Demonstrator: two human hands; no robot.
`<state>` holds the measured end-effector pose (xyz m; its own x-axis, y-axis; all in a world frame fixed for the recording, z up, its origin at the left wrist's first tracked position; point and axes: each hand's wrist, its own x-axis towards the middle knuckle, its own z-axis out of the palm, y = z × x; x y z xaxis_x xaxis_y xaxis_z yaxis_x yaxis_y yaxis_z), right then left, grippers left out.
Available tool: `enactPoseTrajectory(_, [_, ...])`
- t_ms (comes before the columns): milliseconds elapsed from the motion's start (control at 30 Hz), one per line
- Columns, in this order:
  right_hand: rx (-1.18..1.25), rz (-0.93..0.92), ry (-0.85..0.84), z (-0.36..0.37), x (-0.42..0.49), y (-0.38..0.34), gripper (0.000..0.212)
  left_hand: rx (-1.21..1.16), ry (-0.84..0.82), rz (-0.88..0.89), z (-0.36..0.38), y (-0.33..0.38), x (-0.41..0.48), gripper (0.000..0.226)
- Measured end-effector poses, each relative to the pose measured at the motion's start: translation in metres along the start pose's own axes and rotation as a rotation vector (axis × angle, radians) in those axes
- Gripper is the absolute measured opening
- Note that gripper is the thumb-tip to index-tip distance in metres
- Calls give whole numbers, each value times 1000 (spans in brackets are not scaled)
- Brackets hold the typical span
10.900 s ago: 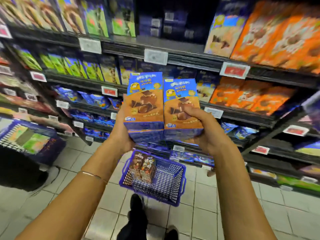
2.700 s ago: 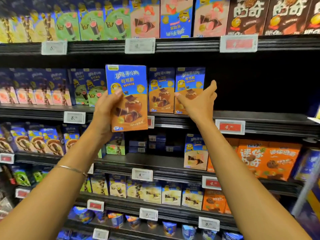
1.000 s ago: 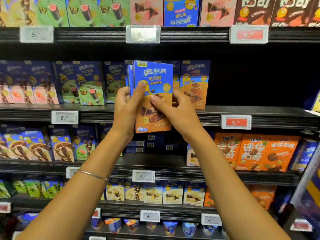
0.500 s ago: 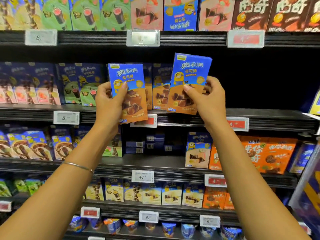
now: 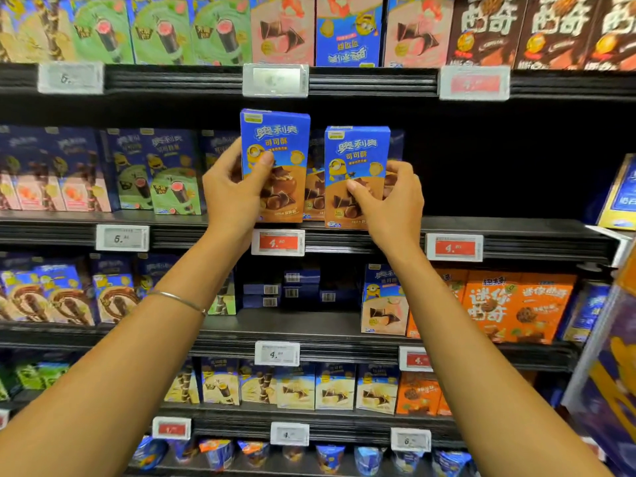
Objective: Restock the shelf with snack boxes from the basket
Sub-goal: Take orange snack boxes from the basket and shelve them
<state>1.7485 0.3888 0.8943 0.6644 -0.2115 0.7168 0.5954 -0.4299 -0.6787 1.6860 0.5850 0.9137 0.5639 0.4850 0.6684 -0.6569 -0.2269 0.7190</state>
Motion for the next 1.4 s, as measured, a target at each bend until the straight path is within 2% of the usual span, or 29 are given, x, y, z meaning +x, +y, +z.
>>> enactPoseTrajectory(200, [-24,13,6,3,2,2,66,46,-22,-78,13,-15,2,33])
enactPoseTrajectory(333, [-34,14,9,4,2,4,61,253,-6,-11,15,-18,3,32])
enactPoseTrajectory(433, [-44,19,-4,3,3,6,58,438,-5,20,16,-18,5,52])
enactPoseTrajectory(500, [-47,16,-9,2,4,7,57,477,5,16,15,-19,7,65])
enactPoseTrajectory(633, [-61,4,-14,-2,6,11,59,544,7,61,13,-25,8,68])
enactPoseTrajectory(700, [-94,-19,24,-6,7,13,69,525,33,50,9,-29,7,81])
enactPoseTrajectory(767, [-94,-12,54,-11,9,14,88,471,25,6,3,-32,8,104])
enactPoseTrajectory(833, [-16,76,-24,-14,14,13,108,418,-44,-99,-1,-34,12,124])
enactPoseTrajectory(900, [97,190,-170,-16,19,10,117,362,-127,-228,-2,-33,17,130])
enactPoseTrajectory(967, [189,237,-278,-17,22,8,103,282,-195,-292,-2,-32,20,114])
enactPoseTrajectory(1033, [215,233,-317,-16,24,9,78,270,-227,-274,-2,-33,24,75])
enactPoseTrajectory(1067, [223,232,-327,-16,25,10,72,279,-232,-263,-2,-34,24,65])
enactPoseTrajectory(1200, [237,242,-358,-15,30,11,71,312,-220,-279,-2,-35,29,79])
enactPoseTrajectory(1233, [231,244,-365,-14,31,11,71,316,-235,-280,-2,-37,31,76])
enactPoseTrajectory(1367, [197,244,-379,-14,34,13,69,359,-329,-221,-3,-40,33,25])
enactPoseTrajectory(1400, [192,242,-377,-13,34,14,69,365,-333,-212,-2,-40,33,22])
